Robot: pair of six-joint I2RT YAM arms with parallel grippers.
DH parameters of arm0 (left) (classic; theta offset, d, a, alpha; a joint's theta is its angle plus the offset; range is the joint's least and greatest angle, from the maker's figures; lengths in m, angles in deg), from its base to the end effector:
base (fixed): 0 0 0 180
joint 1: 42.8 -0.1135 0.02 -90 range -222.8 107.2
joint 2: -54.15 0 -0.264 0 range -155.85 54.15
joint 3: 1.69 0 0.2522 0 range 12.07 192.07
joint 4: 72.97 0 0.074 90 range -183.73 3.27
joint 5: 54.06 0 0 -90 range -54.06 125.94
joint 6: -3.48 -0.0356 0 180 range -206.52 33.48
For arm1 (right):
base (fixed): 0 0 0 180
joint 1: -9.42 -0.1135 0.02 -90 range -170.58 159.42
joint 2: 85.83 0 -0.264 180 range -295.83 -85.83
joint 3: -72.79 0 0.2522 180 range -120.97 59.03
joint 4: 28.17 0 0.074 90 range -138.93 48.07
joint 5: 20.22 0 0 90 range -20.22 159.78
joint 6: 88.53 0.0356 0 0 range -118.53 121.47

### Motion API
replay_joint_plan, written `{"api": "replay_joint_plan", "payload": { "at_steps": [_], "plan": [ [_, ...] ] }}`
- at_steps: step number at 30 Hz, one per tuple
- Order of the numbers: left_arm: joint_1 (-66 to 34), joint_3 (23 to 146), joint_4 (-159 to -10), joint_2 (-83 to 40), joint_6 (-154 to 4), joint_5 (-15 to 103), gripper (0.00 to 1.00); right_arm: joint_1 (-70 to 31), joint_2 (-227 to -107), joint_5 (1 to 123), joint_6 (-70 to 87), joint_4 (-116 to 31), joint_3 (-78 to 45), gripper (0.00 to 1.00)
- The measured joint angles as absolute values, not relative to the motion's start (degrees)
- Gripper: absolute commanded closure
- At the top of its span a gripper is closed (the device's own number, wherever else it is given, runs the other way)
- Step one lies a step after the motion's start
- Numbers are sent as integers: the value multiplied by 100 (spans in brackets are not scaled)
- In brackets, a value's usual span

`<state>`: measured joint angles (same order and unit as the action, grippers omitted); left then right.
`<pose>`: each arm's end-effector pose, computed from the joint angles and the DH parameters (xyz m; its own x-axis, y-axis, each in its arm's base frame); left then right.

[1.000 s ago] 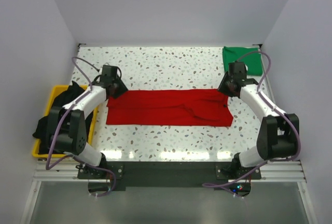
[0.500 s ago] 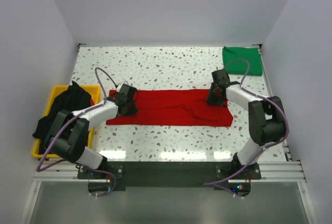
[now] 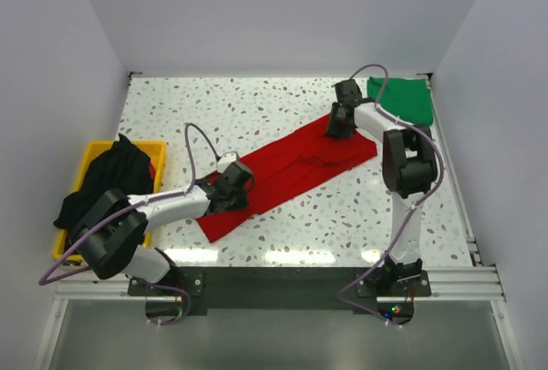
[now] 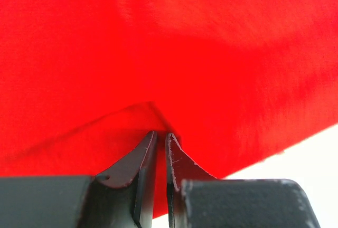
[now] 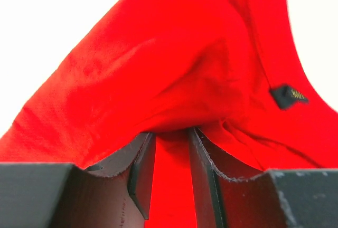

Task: Fold and stack the t-shirts
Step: Fold the tshirt

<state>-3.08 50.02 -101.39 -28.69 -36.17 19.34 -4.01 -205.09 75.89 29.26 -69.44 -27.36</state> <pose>0.2048 -0.1569 0.1519 -0.8089 -0.2873 -0.5130 -0.1908 0.9536 -0.2331 0.4302 0.0988 0.1661 -0.8318 0.2780 -0.4804 0.2352 0.9605 0.1486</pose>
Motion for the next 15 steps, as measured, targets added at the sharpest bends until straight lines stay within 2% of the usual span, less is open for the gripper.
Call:
{"api": "replay_joint_plan", "payload": {
  "at_steps": [5, 10, 13, 14, 15],
  "plan": [
    [584, 5129, -10113, -3014, -3075, 2185, 81, -408, -21774, 7163, 2609, -7219, -4714, 64],
    [1253, 5988, -9892, -3925, -2953, 2611, 78, -458, -23016, 6559, 2321, -7578, -6800, 56],
    [1382, 6515, -9710, -4447, -2988, 2967, 77, -513, -23431, 6186, 2255, -7678, -7516, 53],
    [1391, 6666, -9660, -4581, -3019, 3055, 73, -530, -23488, 6087, 2242, -7683, -7617, 51],
    [1391, 6797, -9649, -4673, -3062, 3120, 71, -550, -23512, 6006, 2238, -7689, -7656, 46]
  ]
}}
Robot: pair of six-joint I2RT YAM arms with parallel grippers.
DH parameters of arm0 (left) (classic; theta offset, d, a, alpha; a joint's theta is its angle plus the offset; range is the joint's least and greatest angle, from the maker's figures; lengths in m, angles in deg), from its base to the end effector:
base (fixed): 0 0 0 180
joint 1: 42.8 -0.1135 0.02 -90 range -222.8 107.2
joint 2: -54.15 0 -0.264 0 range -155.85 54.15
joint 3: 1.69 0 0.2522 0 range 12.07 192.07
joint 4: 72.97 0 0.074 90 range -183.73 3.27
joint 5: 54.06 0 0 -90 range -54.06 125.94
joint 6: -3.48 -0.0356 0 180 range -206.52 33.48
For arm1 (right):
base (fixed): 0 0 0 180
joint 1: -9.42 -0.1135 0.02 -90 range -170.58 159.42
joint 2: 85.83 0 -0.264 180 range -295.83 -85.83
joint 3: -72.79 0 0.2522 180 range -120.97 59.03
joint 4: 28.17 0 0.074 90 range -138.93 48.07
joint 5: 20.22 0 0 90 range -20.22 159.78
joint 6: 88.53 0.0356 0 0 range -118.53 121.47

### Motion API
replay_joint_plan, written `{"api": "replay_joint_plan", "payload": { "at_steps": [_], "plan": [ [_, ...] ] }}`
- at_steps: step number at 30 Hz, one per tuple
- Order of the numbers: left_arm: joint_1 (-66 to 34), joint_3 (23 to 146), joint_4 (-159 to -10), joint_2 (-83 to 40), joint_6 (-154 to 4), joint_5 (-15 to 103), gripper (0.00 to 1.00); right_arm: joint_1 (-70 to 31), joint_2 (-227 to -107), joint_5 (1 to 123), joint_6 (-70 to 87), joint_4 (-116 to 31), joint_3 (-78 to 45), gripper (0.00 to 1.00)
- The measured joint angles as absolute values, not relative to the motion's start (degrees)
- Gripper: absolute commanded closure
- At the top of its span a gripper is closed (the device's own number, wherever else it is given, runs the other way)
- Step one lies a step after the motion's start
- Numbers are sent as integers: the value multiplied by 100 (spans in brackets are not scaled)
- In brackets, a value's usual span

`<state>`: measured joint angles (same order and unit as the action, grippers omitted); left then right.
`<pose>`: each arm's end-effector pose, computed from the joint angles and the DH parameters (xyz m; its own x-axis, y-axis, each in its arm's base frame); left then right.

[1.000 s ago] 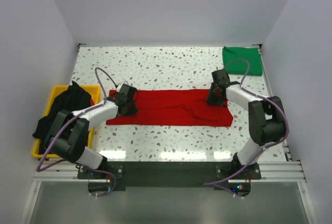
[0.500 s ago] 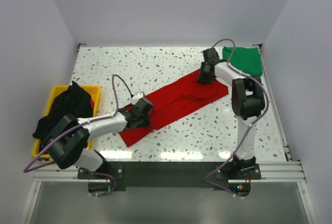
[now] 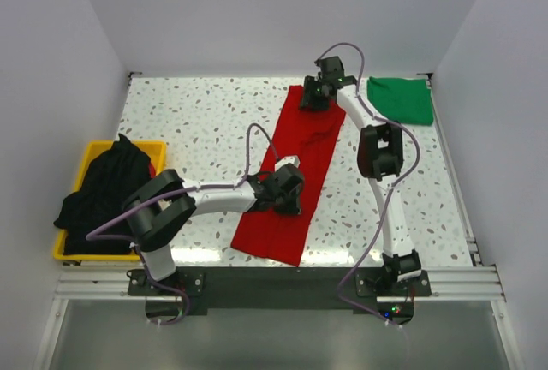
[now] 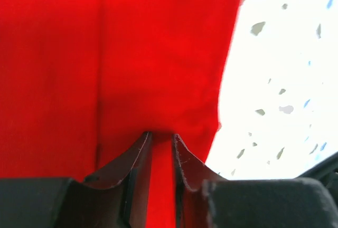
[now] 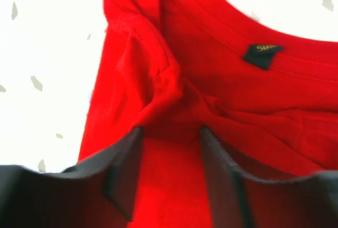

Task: Fold and stack the t-shirts
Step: Fold the tshirt

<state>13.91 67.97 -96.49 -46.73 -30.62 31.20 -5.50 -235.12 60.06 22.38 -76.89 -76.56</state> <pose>0.1939 -0.2899 0.1526 -0.9194 -0.1033 -0.3795 0.0812 0.8942 -0.4402 0.5504 0.1529 0.1667 -0.8067 0.1491 -0.5718 -0.0788 0.9319 0.3542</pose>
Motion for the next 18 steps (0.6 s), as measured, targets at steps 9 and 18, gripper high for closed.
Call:
{"api": "replay_joint_plan", "payload": {
  "at_steps": [9, 18],
  "plan": [
    [1384, 7173, -9791, -4412, -3670, 3164, 72, -602, -23167, 5952, 2198, -7862, -7538, 36],
    [1384, 6688, -9787, -3787, -3917, 3199, 86, -594, -20920, 6308, 2712, -7506, -5372, 57]
  ]
}}
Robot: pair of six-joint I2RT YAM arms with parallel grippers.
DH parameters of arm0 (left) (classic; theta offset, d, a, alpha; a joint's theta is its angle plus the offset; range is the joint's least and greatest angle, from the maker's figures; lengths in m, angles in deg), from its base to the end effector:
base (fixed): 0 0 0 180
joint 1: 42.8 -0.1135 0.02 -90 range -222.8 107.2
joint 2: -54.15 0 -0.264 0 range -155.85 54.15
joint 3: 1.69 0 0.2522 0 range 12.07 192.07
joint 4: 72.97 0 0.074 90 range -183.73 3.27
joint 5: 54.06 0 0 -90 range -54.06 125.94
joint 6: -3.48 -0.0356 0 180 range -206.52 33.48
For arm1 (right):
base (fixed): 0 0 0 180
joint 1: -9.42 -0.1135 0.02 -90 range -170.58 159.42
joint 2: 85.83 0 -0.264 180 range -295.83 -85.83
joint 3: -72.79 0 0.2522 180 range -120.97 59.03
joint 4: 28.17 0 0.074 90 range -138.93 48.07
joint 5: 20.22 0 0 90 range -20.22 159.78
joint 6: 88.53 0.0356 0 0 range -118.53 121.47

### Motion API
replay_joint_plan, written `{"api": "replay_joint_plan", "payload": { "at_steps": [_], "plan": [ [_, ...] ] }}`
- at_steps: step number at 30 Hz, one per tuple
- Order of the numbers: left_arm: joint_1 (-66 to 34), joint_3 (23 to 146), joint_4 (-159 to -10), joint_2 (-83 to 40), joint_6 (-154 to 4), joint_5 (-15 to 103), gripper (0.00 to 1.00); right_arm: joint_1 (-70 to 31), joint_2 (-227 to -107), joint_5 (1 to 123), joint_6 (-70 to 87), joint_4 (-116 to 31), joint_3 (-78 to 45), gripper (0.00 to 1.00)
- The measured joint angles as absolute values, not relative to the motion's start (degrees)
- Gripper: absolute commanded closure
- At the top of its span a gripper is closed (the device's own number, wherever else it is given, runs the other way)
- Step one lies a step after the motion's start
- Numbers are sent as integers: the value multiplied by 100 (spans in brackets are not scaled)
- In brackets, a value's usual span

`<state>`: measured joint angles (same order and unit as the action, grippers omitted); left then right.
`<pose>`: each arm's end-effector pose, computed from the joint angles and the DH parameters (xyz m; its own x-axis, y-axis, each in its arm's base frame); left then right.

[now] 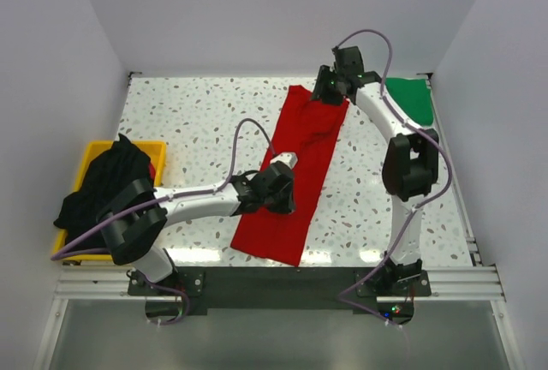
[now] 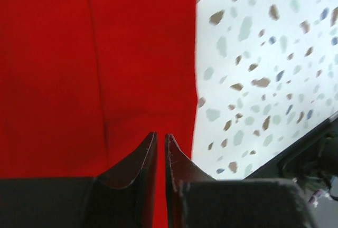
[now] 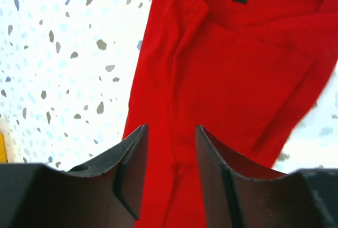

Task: Fold and stack the t-shirts
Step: Fold the tshirt

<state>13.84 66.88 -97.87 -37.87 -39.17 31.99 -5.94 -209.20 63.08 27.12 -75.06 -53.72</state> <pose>0.1854 -0.2772 0.1951 -0.8727 -0.0088 -0.4881 0.2453 0.8566 -0.4539 0.4772 0.1354 0.2722 -0.7502 0.2398 -0.6163 -0.0218 0.9225 0.3854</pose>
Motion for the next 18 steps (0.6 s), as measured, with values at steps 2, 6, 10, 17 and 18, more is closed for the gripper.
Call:
{"api": "replay_joint_plan", "payload": {
  "at_steps": [2, 6, 10, 17, 18],
  "plan": [
    [1384, 6476, -9791, -3744, -3915, 3234, 88, -591, -20572, 6330, 2784, -7313, -4880, 62],
    [1386, 6056, -9787, -3711, -3904, 3282, 89, -591, -20404, 6341, 2885, -7018, -4107, 69],
    [1391, 5761, -9662, -3696, -3840, 3328, 90, -591, -20721, 6325, 2933, -6968, -3705, 75],
    [1401, 5617, -9323, -3724, -3733, 3468, 90, -589, -21224, 6365, 2952, -6920, -3799, 78],
    [1401, 5621, -9269, -3761, -3711, 3479, 90, -589, -21278, 6384, 2950, -6926, -3864, 78]
  ]
}}
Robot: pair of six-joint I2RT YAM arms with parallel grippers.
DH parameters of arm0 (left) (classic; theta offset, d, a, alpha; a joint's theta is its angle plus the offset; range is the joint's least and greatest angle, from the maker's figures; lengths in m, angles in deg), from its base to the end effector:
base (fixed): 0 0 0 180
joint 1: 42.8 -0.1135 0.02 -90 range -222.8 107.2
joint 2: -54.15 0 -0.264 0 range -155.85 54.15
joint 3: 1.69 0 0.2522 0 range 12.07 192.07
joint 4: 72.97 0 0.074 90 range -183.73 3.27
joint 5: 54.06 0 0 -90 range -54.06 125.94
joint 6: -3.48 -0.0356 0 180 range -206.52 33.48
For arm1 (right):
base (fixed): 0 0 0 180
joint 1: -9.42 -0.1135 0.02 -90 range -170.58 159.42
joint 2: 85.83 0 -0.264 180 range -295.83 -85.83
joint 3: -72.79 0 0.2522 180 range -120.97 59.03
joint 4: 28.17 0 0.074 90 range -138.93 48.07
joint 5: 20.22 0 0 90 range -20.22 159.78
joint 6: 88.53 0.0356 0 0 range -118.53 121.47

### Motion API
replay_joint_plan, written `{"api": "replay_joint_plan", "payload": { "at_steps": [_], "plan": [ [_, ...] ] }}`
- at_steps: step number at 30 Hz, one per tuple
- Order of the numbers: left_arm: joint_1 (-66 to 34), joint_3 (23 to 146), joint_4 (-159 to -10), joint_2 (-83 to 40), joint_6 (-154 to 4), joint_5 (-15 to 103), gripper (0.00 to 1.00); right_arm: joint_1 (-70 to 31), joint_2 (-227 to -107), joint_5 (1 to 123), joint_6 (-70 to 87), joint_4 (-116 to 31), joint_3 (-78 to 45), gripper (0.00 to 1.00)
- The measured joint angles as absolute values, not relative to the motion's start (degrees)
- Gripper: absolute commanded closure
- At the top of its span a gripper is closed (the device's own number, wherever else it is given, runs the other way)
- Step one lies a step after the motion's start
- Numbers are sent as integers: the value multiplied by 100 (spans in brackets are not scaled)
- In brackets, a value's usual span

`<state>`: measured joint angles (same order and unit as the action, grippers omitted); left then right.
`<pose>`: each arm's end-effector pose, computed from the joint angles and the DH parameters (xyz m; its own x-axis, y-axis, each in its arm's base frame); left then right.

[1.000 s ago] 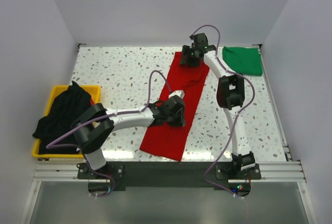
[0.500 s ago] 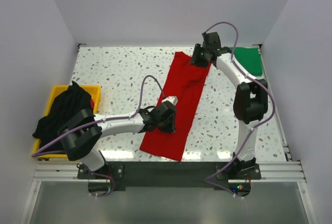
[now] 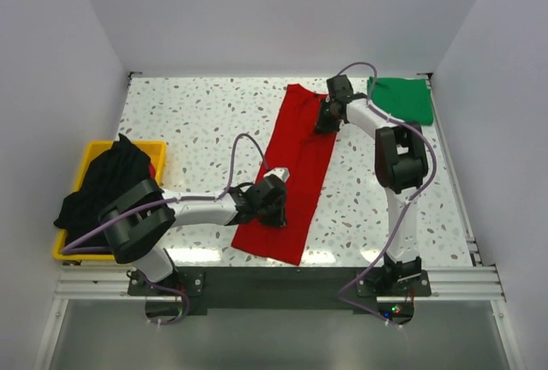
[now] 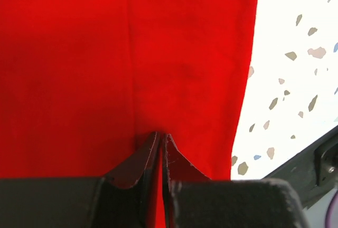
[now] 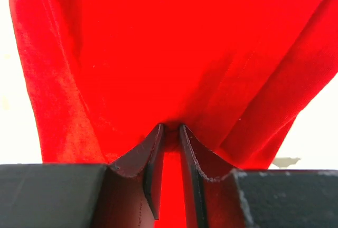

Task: Fold and stack the t-shirts
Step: Fold the tshirt

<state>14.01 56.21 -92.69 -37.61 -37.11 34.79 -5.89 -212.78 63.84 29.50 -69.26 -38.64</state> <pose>0.1662 -0.2528 0.1487 -0.9170 0.0150 -0.3985 0.2056 0.8740 -0.4403 0.4638 0.1308 0.1656 -0.8601 0.2492 -0.4452 0.0981 0.9371 0.3349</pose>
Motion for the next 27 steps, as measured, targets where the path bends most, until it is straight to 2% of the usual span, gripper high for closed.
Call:
{"api": "replay_joint_plan", "payload": {
  "at_steps": [9, 15, 19, 23, 25, 27],
  "plan": [
    [1279, 6550, -8821, -4830, -3556, 3850, 90, -600, -22454, 6430, 2861, -7101, -5726, 77],
    [945, 7127, -8668, -5365, -3521, 4196, 88, -591, -23110, 6404, 2799, -7230, -6869, 65],
    [855, 7335, -8830, -5370, -3683, 4220, 81, -583, -23106, 6319, 2736, -7433, -7020, 53],
    [859, 7566, -8993, -5311, -3902, 4250, 78, -550, -22813, 6179, 2749, -7707, -6950, 50],
    [859, 7573, -9151, -5151, -3982, 4255, 76, -528, -22310, 6133, 2865, -7803, -6557, 50],
    [859, 7571, -9323, -4957, -4063, 4207, 74, -521, -21418, 5969, 3112, -7501, -5613, 50]
  ]
}}
